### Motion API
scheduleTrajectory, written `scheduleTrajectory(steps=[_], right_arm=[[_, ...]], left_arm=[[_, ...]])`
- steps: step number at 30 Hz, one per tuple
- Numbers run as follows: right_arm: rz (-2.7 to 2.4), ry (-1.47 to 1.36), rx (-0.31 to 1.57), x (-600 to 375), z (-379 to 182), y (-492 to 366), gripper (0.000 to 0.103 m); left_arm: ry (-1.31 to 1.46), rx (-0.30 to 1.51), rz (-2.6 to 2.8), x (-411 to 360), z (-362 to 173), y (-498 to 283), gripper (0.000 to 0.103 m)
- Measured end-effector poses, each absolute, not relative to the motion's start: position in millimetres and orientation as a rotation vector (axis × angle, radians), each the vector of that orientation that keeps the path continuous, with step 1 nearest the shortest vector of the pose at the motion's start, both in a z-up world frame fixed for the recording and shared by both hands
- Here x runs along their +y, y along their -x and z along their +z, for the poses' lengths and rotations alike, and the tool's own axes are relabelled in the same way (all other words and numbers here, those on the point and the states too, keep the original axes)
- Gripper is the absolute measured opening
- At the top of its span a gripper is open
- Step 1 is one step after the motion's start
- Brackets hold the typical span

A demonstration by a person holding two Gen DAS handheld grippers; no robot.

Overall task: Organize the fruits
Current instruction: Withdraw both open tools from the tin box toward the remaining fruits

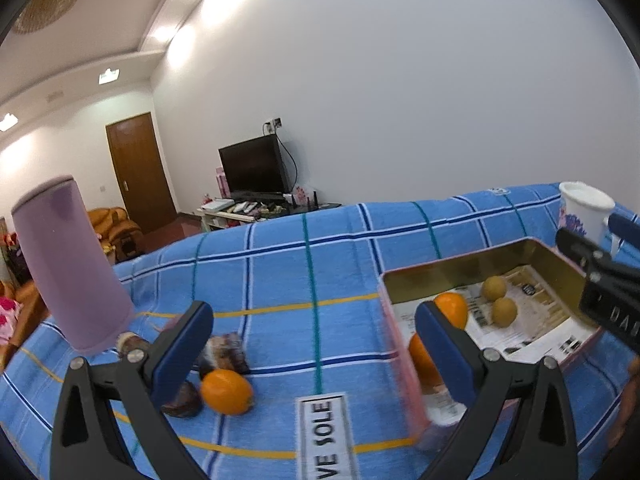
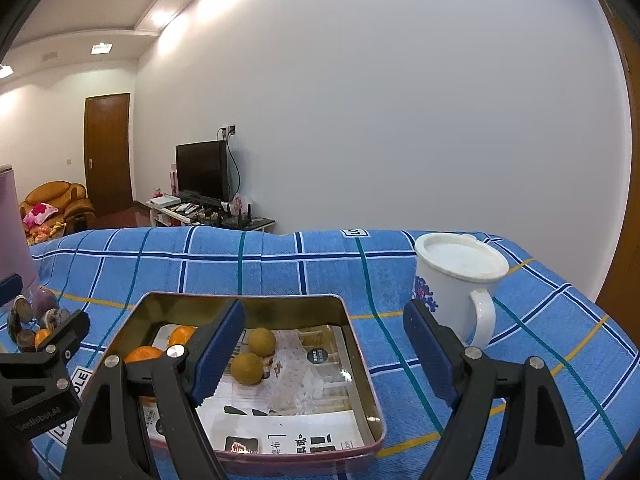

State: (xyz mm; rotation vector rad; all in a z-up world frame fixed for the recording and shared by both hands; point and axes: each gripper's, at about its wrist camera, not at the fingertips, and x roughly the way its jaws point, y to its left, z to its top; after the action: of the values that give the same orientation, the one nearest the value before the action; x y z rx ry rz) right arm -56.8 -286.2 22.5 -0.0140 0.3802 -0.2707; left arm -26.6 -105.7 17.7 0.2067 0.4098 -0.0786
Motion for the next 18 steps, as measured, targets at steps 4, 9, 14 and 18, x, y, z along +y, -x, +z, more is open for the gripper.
scheduleTrajectory(steps=[4,9,14,18], right_arm=[[-0.281,0.026,0.365,-283.3,23.5,58.0,0.082],[-0.287,0.001,0.389,-280.3,22.1,57.2,0.082],[-0.283,-0.027,0.438,-273.6,18.1,50.5,0.082],[-0.274,-0.018,0.460,-261.0,16.0,47.3,0.082]], left_arm=[[-0.230,0.402,-0.070,-92.4,17.6,26.7,0.103],[-0.214,0.413,-0.056,-69.9,17.6,22.3,0.103],[-0.167,0.428,-0.039,-47.9,16.8,17.7,0.103],[-0.157,0.429,-0.027,-36.0,16.6,16.8,0.103]])
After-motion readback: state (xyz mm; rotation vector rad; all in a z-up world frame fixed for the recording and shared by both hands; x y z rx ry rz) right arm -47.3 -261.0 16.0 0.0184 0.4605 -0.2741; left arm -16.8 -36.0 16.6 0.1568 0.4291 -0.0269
